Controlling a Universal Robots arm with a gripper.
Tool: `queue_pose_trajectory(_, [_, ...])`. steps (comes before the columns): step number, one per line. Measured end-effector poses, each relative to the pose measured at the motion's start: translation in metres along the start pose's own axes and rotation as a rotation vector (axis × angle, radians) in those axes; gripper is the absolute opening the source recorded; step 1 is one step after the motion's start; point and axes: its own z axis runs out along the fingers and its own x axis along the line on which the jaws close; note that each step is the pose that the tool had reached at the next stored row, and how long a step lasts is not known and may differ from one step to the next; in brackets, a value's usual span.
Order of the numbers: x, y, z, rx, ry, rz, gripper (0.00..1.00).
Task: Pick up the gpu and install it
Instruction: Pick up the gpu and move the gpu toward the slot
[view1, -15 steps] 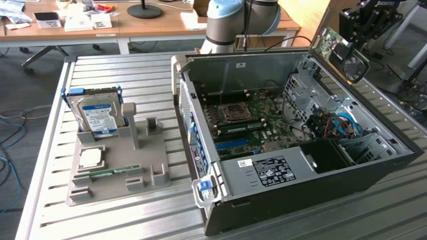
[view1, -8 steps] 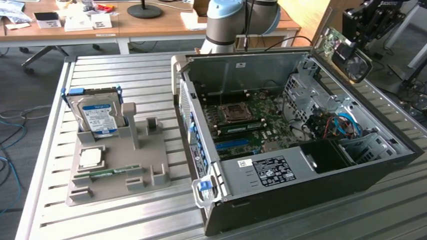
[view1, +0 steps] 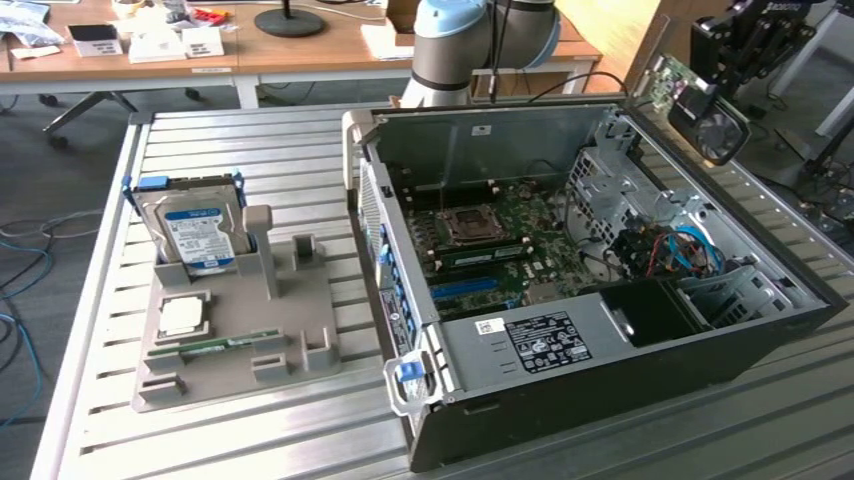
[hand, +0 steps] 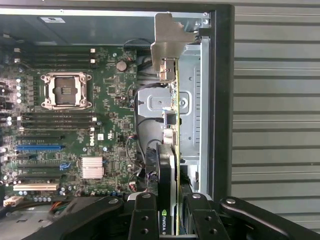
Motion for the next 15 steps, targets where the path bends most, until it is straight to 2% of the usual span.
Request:
queue_pose_trajectory(5, [-0.0074,0.0003,0.0002,-0.0001,0.0000,0.000,0.27])
queue_pose_trajectory(9, [-0.0081,0.0003,0.0002,-0.0001,0.0000,0.000,0.27])
queue_pose_trajectory(12, [-0.0060,0.0002,0.0001,0.0001,-0.0004,0.000,0.27])
queue_pose_trajectory(15, [0.0012,0.0000,0.0000,-0.0002,-0.0037,0.000,0.27])
